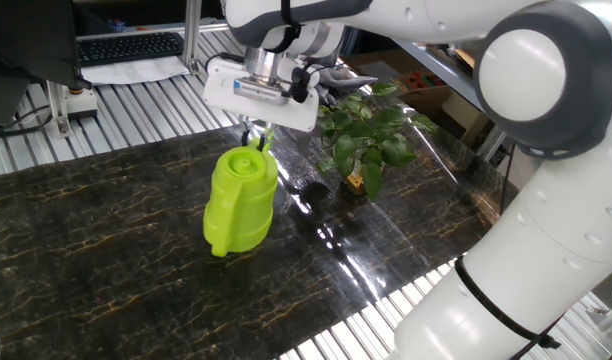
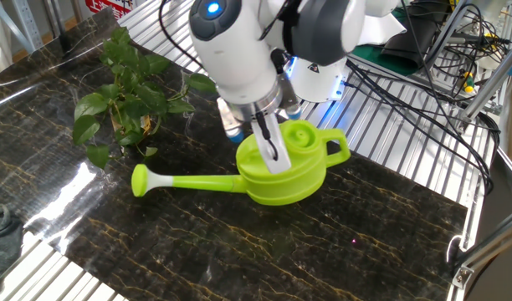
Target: Water the plant
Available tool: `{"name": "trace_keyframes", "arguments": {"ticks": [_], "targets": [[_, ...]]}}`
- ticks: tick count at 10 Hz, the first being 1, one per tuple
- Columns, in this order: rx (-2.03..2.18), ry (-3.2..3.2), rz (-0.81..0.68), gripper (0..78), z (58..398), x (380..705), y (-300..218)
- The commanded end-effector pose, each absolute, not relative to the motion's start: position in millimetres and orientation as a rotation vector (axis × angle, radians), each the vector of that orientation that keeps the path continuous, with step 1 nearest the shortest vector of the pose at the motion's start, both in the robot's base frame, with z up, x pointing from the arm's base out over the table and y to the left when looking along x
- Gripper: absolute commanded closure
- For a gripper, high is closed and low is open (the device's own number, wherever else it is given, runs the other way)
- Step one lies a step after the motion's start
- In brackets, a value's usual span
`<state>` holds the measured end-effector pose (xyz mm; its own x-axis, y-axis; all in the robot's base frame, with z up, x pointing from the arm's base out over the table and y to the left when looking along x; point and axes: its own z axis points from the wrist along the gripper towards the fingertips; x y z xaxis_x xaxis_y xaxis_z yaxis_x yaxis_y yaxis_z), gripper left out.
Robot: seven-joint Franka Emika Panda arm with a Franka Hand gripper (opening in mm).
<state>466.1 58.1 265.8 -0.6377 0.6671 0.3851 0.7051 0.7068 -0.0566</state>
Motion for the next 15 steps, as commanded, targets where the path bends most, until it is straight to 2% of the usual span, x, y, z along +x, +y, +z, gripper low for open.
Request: {"name": "trace_keyframes", "arguments": {"ticks": [1,3,7,15], "targets": [[-1.153,-2.528,-0.150,76.4,277.1,460.8,71.5],[-1.211,-2.576,-0.255,76.4,281.9,457.1,73.5],[-1.394,-2.485,-0.357,76.4,285.0,455.1,71.1],[-1.834,-2.261,-0.487,76.4,289.4,452.4,67.7]]}}
